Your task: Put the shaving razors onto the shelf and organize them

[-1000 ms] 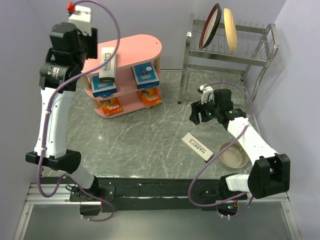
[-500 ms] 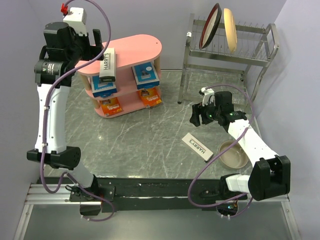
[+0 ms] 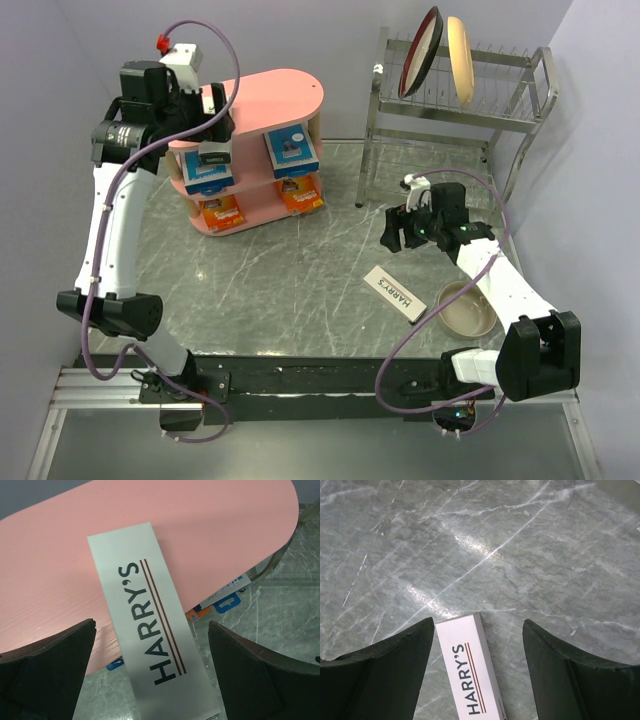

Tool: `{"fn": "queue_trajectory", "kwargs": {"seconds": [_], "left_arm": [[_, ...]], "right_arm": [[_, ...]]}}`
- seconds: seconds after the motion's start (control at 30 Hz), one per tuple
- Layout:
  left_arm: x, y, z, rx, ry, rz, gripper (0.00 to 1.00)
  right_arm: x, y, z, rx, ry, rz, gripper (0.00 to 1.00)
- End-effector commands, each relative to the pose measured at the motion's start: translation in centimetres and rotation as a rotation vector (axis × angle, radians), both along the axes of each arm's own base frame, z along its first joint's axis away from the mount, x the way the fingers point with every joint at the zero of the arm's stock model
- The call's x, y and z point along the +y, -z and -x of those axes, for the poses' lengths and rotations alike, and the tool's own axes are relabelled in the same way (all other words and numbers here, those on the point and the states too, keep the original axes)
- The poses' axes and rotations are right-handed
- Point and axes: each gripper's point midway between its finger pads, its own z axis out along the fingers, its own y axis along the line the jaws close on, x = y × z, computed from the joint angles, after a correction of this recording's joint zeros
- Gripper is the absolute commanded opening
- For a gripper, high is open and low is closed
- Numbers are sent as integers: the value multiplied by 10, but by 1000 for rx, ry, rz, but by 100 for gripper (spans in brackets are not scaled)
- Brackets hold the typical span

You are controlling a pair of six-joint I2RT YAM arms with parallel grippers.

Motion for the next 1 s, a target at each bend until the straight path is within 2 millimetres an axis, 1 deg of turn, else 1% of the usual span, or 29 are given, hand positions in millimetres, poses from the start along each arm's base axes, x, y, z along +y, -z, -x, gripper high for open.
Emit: {"fn": "queue_trajectory", "kwargs": {"seconds": [0.0,0.03,0.1,0.13,0.23,0.27,0.33,0.37,0.47,0.6,0.67,0.77,0.83,0.87,0.9,0.97], "left_arm": [[-13,-4,-3,-6,10,25,99],[-10,-2,-4,-4,-7,14,99],[-9,9,-9,26,-26,6,99],[-7,10,-10,28,-35,1,99],[-3,14,-15,35,-61,-13,88],[1,13,-15,30,-80,-20,83],[1,11,-18,21,-86,-17,80],[6,9,-19,12,-116,-30,77],[13,2,-22,-11,-155,-35,72],[30,-8,-25,-45,-232,-52,71],[38,-12,-26,-57,-265,-49,68],[56,-14,-28,-65,-333,-48,69],[73,-15,-30,-73,-404,-48,71],[77,-16,-31,-75,-423,-45,71],[86,-16,-31,-76,-448,-39,70],[97,-13,-35,-67,-475,-24,67]], "right_arm": [[-3,-15,-9,-67,17,-18,79],[-4,-15,-10,-68,22,-18,79],[-6,-14,-10,-65,28,-18,79],[-6,-15,-10,-69,29,-17,79],[-9,-12,-10,-61,38,-18,79],[-11,-13,-11,-64,44,-17,79],[-12,-11,-11,-58,51,-21,79],[-11,-10,-11,-58,50,-22,79],[-11,-9,-13,-54,54,-27,79],[-11,-8,-16,-50,56,-31,79],[-11,-6,-16,-45,56,-30,79],[-10,-4,-16,-42,57,-33,79],[-10,-4,-16,-42,59,-36,80],[-10,-2,-15,-40,60,-37,80],[-10,-1,-15,-37,61,-37,80],[-10,0,-14,-34,62,-38,80]]}}
